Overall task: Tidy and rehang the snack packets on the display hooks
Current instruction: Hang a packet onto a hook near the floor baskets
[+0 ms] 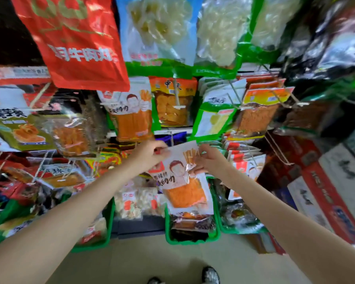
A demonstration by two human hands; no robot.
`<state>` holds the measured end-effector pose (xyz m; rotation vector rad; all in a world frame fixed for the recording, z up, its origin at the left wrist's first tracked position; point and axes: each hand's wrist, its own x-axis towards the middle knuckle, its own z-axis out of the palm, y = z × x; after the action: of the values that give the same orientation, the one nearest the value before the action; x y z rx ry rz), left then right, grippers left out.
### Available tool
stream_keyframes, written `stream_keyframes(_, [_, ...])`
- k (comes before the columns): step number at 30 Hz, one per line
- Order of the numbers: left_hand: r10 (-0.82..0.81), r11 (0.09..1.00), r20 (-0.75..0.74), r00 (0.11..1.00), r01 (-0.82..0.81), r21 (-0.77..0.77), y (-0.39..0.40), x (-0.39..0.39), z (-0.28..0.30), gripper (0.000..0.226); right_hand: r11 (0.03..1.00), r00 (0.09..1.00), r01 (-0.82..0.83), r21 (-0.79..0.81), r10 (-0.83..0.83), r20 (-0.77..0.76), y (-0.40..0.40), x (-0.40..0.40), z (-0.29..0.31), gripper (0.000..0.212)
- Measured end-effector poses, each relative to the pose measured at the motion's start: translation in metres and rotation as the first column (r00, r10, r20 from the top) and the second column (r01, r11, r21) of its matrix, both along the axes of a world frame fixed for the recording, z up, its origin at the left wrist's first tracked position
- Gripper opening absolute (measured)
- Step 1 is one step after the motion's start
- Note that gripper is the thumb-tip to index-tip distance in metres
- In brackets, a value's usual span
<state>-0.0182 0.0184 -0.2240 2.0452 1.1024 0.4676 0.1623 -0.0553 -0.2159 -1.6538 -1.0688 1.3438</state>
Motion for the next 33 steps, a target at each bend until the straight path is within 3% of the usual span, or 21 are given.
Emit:
stream_keyframes(3, [-0.044, 0.981, -0.04, 0.998, 0.036, -0.189, -0.003, 0.035, -0.026, 0.018, 0.996, 0.997, 0.065, -0.059, -0.062, 0.045, -0.013, 0.046, -0.03, 0.02])
stream_keyframes(6, [-0.062, 0.975, -0.08, 0.995, 0.043, -0.216, -0.02, 0.087, -0.059, 0.02, 0.993, 0.997, 0.006, -0.116, 0.004, 0.08, -0.034, 0.092, -0.051, 0.015])
stream_keyframes(8, [-0.113, 0.972, -0.126, 0.986, 0.083, -0.22, -0.035, 0.132, -0.079, 0.013, 0.99, 0.994, -0.028, -0.138, 0.043, 0.101, -0.047, 0.122, -0.069, 0.027])
stream_keyframes(12, [-0.143, 0.95, -0.128, 0.981, 0.1, -0.297, -0.056, 0.22, -0.129, 0.016, 0.975, 0.954, 0.157, -0.159, -0.108, 0.281, -0.063, 0.187, -0.119, 0.009])
stream_keyframes(14, [-0.063, 0.922, -0.086, 0.994, 0.024, -0.387, -0.059, 0.259, -0.148, 0.017, 0.959, 0.906, 0.216, -0.183, -0.127, 0.403, -0.066, 0.223, -0.142, 0.019])
stream_keyframes(16, [0.0, 0.899, -0.087, 0.996, -0.038, -0.437, -0.058, 0.296, -0.161, 0.019, 0.939, 0.89, 0.279, -0.203, -0.173, 0.421, -0.063, 0.254, -0.162, 0.022])
stream_keyframes(21, [0.029, 0.932, -0.184, 0.983, -0.093, -0.351, -0.035, 0.353, -0.198, 0.02, 0.897, 0.875, 0.375, -0.234, -0.259, 0.409, -0.032, 0.301, -0.212, 0.027])
stream_keyframes(27, [0.132, 0.905, -0.115, 0.985, -0.167, -0.392, -0.004, 0.383, -0.226, 0.022, 0.928, 0.847, 0.352, -0.124, -0.26, 0.464, 0.012, 0.328, -0.242, 0.022])
stream_keyframes(31, [0.103, 0.937, -0.102, 0.989, -0.131, -0.323, -0.002, 0.384, -0.233, 0.024, 0.963, 0.82, 0.263, -0.064, -0.188, 0.54, 0.017, 0.334, -0.244, 0.02])
stream_keyframes(33, [0.111, 0.919, -0.038, 0.993, -0.117, -0.376, -0.005, 0.382, -0.237, 0.026, 0.973, 0.817, 0.23, -0.036, -0.173, 0.551, 0.016, 0.337, -0.242, 0.017])
